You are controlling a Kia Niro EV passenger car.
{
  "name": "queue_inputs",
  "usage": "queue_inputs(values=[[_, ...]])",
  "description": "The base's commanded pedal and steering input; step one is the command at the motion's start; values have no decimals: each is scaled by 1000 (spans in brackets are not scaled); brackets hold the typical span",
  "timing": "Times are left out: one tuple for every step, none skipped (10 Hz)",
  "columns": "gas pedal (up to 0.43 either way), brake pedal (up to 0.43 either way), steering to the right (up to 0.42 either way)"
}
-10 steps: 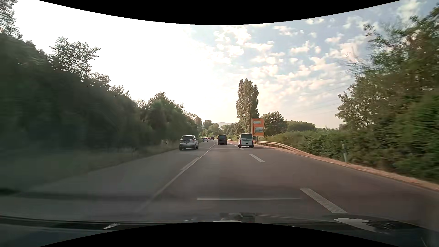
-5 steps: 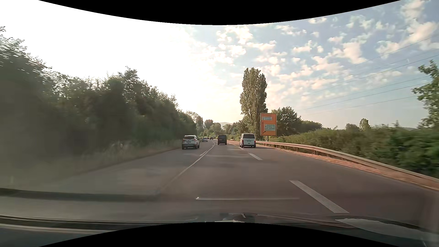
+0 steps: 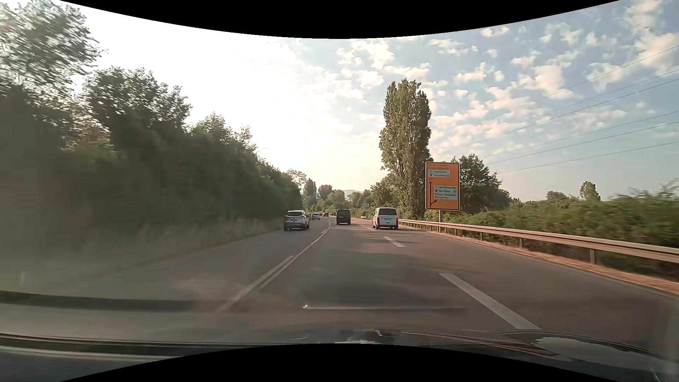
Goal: Follow the waypoints while adhering to traffic rules and regulations
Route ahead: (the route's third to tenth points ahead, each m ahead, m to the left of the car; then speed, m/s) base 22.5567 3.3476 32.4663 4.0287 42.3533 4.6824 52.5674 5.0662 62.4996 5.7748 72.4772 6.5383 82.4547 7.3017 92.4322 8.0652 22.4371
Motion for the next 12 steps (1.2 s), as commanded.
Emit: queue_inputs(values=[[220,0,-4],[220,0,-4],[220,0,-4],[220,0,-4],[220,0,-4],[220,0,-4],[209,0,-4],[209,0,-4],[209,0,-4],[209,0,-4],[209,0,-4],[209,0,-4]])
